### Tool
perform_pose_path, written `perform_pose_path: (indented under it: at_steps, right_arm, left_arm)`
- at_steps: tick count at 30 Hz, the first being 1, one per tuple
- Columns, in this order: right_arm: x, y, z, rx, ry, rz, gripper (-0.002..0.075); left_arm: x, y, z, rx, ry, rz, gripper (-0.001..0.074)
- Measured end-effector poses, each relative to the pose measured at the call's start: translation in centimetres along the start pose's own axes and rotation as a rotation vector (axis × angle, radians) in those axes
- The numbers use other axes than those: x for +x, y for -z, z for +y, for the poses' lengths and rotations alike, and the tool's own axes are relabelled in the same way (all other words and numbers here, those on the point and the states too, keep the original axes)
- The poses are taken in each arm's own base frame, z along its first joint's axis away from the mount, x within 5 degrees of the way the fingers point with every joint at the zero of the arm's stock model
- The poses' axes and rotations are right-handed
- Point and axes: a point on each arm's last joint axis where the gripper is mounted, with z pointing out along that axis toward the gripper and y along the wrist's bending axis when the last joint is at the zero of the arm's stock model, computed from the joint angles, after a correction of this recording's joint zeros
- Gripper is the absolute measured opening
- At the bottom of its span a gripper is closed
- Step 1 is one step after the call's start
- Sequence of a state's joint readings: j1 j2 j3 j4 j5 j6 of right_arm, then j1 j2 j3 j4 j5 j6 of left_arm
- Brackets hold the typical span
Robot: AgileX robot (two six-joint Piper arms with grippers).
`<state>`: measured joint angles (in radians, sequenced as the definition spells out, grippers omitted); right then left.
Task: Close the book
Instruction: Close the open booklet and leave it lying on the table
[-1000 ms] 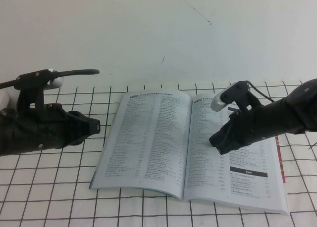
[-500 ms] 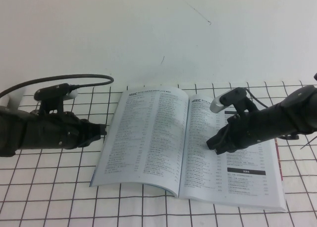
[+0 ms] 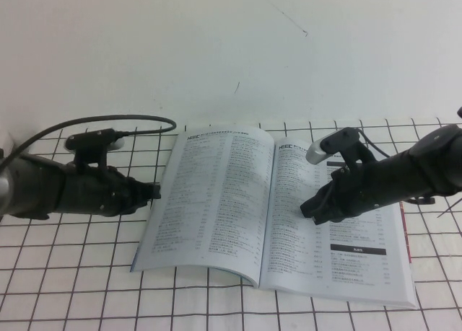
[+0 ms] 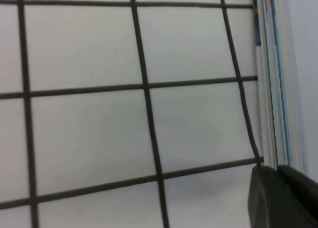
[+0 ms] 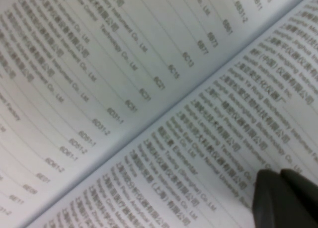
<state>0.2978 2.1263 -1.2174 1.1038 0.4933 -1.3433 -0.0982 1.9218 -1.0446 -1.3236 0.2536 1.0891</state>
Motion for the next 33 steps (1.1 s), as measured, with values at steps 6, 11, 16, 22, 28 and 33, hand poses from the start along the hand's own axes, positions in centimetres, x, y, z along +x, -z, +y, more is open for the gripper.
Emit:
perform_pose_path:
  at_steps: [6,11,16,22,28,33]
  right_arm:
    - [0.0,0.0,0.0,-0.003,0.0,0.0,-0.0003]
    - [0.1,-0.1,0.0,-0.005,-0.005,0.002,-0.0003]
    - [0.1,0.0,0.0,-0.008,-0.014,0.001,-0.0003]
    - [0.0,0.0,0.0,-0.008,-0.019,-0.001,-0.0003]
    - [0.1,0.1,-0.2,-0.012,-0.024,-0.001,-0.0003]
    - [0.4,0.2,-0.4,-0.023,-0.023,0.015,-0.0003]
  left_arm:
    - [0.8,-1.0,-1.6,-0.013,-0.071,0.017,-0.0004]
    - [1.4,-1.4,-3.7,0.008,-0.121,0.026,-0.0004]
    - [2.2,-1.8,-6.3,0.065,-0.136,0.046,-0.0004]
    - [3.4,-1.8,-9.6,0.207,-0.05,0.092,-0.0004]
    - [2.1,-0.1,-12.2,0.428,-0.001,0.081,-0.0004]
    - [0.5,1.8,-14.5,0.642,-0.054,0.06,-0.0003]
